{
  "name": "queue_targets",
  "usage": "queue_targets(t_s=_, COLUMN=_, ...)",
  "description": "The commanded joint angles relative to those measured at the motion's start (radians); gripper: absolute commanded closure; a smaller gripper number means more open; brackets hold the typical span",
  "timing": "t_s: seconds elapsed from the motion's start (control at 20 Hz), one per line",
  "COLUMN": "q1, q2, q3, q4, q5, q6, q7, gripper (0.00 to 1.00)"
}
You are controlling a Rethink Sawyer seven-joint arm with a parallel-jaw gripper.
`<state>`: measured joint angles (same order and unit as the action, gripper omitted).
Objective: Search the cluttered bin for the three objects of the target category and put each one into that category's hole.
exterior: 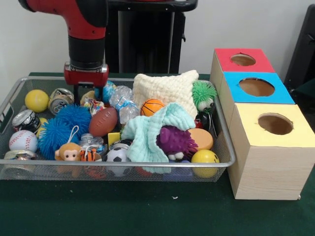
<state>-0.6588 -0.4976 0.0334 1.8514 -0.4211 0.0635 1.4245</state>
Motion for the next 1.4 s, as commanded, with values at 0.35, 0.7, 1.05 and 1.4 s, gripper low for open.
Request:
queue_targets(t_s=0.35, q1=-0.097, q2=0.098, q3=0.081, q4=-0.101, q5=-0.121, q6=-0.141, q7=0.107, gripper=1.0)
queue_targets(t_s=0.7, q1=-0.124, q2=0.035, q3=0.097, q4=-0.036, q5=-0.02, q6=-0.035, q7=0.161, gripper=1.0)
queue_targets(t_s=1.05, q1=-0.169, q2=-0.121, q3=0.142, q4=0.081, q5=0.126, q6=0.276, q7=0.132, gripper=1.0)
queue_targets(t_s=1.4, q1=-0.188, q2=-0.173, q3=0.171, q4=0.123, q5=0.212, q6=0.369, q7=0.105, gripper=0.0)
